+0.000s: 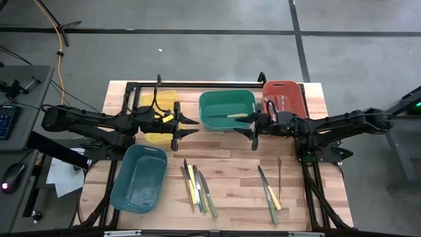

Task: Sort silverware by color (type)
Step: Put the yellow knife into the green bin

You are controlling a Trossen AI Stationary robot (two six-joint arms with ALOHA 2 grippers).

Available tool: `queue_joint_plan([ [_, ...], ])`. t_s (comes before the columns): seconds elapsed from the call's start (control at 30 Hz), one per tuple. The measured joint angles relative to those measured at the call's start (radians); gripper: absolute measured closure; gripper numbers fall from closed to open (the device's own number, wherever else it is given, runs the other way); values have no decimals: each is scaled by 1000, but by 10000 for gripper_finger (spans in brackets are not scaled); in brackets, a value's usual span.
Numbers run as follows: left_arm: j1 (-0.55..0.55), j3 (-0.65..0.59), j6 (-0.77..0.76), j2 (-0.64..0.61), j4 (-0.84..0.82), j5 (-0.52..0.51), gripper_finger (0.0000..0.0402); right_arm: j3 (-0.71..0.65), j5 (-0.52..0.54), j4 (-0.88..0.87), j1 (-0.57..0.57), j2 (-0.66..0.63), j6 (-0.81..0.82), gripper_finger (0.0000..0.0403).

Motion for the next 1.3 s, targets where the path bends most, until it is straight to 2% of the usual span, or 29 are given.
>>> queue_joint_plan([
  [1.1, -1, 0, -16, 0, -13, 0, 287, 0, 5, -20, 0, 1, 2, 237],
  [1.3, -1, 0, -14, 0, -24, 0, 287, 0, 75, -20, 0, 1, 2, 237],
])
